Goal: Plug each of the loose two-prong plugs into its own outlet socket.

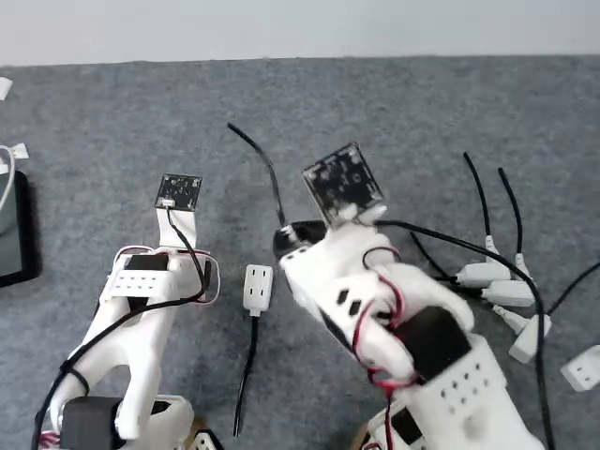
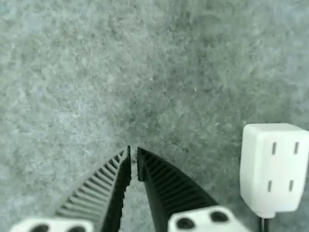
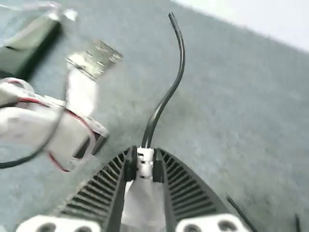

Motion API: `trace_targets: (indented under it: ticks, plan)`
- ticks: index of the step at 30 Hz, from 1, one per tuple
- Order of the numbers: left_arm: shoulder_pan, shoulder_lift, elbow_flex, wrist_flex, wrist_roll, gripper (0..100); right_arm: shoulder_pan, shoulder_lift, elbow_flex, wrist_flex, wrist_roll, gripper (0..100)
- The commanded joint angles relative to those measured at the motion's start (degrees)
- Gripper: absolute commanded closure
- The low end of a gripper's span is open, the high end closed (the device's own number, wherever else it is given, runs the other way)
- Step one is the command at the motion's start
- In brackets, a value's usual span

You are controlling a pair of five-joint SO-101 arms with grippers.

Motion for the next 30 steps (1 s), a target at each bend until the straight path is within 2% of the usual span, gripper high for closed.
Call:
trace_targets:
  ticks: [1,4,7,15,30]
  plan:
    - [0.18,0.09,-2.68,1.93,-0.35,98,-6.99,-1.98,-0.62,-0.13,2.02,99.1]
    - [0.7,0.09,-2.51,2.11,-4.57,98,-10.59,0.31,-0.35,-0.13,2.29,99.1]
    - [3.16,0.0,-2.42,4.4,-5.63,98,-12.0,2.68,-0.26,-0.84,2.29,99.1]
    - [3.34,-2.02,-2.51,7.21,-10.29,98,-12.44,9.45,-0.26,-2.95,1.93,99.1]
    - [4.04,-30.95,12.35,6.86,-14.86,98,-12.26,12.18,-0.26,-2.95,2.37,99.1]
